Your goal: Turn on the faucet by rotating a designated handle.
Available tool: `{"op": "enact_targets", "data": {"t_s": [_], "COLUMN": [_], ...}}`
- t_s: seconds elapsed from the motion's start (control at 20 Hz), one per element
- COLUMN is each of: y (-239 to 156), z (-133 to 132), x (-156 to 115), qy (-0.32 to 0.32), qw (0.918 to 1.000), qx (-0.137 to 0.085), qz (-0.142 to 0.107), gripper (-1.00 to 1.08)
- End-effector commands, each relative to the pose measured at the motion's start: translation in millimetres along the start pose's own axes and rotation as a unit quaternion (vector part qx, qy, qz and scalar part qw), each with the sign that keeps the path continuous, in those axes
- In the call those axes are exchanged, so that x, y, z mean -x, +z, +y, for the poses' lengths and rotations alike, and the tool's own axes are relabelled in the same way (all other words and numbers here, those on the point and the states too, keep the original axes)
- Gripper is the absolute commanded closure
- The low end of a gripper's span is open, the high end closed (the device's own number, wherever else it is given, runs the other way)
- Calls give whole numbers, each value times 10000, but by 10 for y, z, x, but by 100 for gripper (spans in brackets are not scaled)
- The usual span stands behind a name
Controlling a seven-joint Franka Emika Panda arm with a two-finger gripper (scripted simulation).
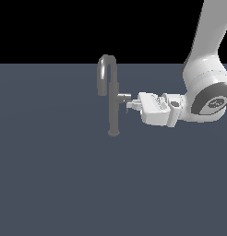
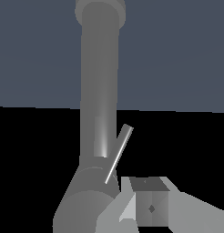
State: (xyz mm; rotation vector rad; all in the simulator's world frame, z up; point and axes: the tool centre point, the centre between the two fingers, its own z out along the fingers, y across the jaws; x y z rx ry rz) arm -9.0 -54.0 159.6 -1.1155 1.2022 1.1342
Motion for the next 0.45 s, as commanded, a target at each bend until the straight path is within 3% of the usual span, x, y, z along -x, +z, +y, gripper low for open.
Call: {"op": "enact_targets", "data": {"t_s": [0.0, 0.4], "y": [12, 17], "z": [-191, -346], "x": [-221, -445], "qy": [31, 134], "qw": [9997, 9993], "qx": [-179, -260], "qz": [147, 221], "gripper": [108, 108]}}
